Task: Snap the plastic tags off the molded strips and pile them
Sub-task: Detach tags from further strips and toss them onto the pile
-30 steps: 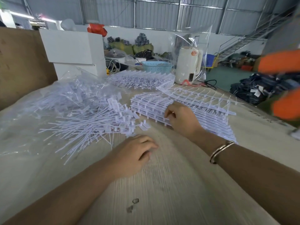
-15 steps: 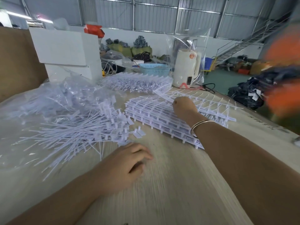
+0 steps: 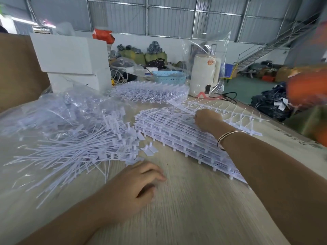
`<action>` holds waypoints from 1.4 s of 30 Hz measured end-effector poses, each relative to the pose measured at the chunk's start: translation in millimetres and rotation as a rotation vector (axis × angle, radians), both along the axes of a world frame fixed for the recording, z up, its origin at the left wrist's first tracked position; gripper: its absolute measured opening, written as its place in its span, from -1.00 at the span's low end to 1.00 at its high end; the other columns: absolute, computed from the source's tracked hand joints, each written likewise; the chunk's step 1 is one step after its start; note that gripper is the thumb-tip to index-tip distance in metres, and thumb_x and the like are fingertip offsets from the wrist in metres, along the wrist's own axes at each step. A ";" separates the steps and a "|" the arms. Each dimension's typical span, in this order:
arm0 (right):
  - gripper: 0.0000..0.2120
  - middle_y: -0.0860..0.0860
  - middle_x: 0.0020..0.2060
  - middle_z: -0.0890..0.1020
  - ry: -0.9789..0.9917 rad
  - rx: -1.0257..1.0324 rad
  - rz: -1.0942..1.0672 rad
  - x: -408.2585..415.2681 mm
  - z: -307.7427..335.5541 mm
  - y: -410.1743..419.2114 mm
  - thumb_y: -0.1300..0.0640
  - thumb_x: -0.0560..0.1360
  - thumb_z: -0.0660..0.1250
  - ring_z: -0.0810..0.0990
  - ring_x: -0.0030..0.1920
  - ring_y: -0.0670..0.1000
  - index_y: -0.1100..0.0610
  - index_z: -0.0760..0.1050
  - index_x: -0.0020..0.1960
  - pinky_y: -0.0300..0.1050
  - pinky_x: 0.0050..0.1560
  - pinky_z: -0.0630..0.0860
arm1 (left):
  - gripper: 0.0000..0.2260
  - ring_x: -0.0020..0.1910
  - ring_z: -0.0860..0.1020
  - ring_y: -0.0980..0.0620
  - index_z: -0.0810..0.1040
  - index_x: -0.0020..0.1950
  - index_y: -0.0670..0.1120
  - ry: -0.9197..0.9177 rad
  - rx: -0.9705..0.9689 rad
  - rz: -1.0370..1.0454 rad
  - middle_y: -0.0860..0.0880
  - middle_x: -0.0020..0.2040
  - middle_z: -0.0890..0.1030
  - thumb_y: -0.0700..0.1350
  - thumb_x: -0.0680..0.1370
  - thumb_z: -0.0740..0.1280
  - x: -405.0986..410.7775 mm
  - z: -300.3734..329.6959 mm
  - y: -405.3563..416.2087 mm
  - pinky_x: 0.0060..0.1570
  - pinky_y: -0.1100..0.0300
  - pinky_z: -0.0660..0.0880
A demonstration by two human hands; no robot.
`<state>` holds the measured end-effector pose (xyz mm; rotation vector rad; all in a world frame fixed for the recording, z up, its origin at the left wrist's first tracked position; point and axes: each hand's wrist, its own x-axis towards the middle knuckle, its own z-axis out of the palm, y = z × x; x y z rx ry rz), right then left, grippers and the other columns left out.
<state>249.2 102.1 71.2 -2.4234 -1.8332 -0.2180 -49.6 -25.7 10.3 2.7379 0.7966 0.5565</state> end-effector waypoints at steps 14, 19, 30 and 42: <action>-0.50 0.22 0.43 0.28 0.217 -0.182 -0.037 28.3 0.1 21.8 0.16 0.58 0.11 0.31 0.40 0.19 0.23 0.12 0.49 -0.01 0.35 0.29 | -0.74 0.25 0.34 0.30 0.46 0.21 0.21 -0.031 0.013 -0.003 0.37 0.19 0.35 0.02 0.55 0.14 1.3 2.2 -1.3 0.20 0.27 0.33; -0.50 0.17 0.44 0.27 0.151 -0.189 -0.052 43.4 -14.0 31.8 0.00 0.56 0.08 0.24 0.42 0.22 0.15 0.21 0.46 0.13 0.42 0.17 | -0.72 0.25 0.33 0.32 0.47 0.20 0.22 -0.023 0.021 0.002 0.38 0.19 0.34 0.07 0.54 0.11 2.8 1.2 1.1 0.18 0.30 0.32; -0.56 0.16 0.36 0.39 0.132 -0.096 -0.104 40.6 -19.0 37.7 0.03 0.57 0.12 0.34 0.36 0.21 0.24 0.29 0.38 0.29 0.39 0.05 | -0.72 0.26 0.29 0.36 0.46 0.22 0.23 -0.002 0.026 0.003 0.41 0.20 0.32 0.04 0.54 0.13 4.7 0.6 2.9 0.20 0.36 0.27; -0.71 0.15 0.21 0.49 0.028 0.188 0.138 36.3 3.9 26.0 0.14 0.57 0.11 0.52 0.14 0.21 0.20 0.35 0.25 0.02 0.05 0.44 | -0.69 0.26 0.30 0.35 0.48 0.20 0.23 -0.027 0.012 -0.010 0.41 0.20 0.33 0.10 0.52 0.09 4.9 1.7 3.8 0.21 0.30 0.29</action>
